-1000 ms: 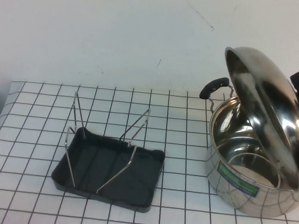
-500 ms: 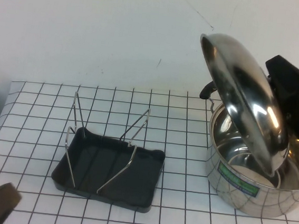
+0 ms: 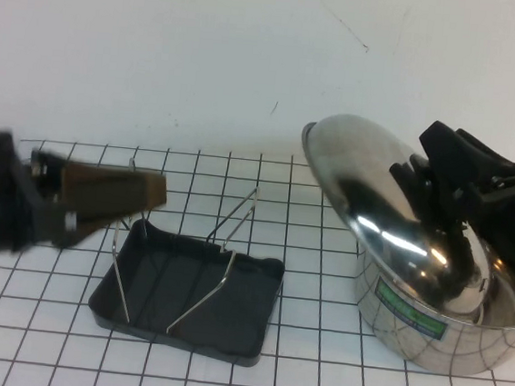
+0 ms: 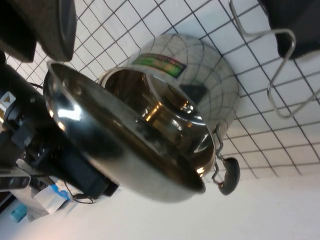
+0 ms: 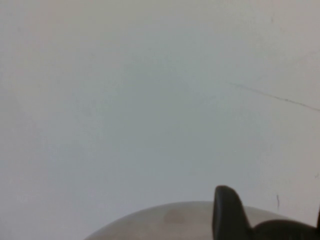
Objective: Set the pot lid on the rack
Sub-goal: Hand over the pot lid
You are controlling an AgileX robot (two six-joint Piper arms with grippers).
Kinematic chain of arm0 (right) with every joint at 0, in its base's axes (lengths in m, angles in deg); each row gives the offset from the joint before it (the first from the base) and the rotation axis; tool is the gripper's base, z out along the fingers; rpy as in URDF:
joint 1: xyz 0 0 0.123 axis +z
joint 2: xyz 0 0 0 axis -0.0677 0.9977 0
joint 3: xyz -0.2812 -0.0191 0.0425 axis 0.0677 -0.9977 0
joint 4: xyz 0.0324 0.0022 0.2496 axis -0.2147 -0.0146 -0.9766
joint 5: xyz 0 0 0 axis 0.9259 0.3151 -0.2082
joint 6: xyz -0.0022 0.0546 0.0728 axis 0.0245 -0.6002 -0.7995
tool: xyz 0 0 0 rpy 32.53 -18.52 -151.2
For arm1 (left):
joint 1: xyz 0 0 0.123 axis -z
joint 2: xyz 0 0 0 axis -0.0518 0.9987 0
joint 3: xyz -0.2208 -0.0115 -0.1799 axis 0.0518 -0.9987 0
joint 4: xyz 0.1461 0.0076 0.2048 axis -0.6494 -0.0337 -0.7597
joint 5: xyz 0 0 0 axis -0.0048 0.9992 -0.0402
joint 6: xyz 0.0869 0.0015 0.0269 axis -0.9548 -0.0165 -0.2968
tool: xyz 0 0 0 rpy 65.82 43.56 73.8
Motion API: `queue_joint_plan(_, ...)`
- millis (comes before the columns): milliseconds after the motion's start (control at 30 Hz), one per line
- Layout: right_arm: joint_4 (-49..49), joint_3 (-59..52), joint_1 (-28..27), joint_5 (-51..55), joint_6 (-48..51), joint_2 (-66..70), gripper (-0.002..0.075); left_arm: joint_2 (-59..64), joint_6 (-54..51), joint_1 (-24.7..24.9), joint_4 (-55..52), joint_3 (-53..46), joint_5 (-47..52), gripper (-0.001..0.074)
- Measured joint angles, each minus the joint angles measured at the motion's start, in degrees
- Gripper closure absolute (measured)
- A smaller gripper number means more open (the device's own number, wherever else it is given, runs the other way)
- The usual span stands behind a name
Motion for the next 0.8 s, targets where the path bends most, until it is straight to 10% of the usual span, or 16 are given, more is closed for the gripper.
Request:
queue_joint_plan(333, 2.3, 0.4, 0.0, 0.0, 10.9, 0.0, 0.0390, 10.7, 1.7, 1.0, 3.4, 8.9, 3.0, 0.0619)
queue_joint_plan(600, 3.9, 2.6, 0.0, -0.1, 14.1, 0.0, 0.0390, 19.3, 2.0, 13.9, 13.3, 9.0, -3.1, 0.0228)
queue_joint_plan(800, 4.4, 2.7, 0.0, -0.3, 17.1, 0.0, 0.0390, 25.0, -1.6, 19.5, 17.9, 9.4, -7.7, 0.0162)
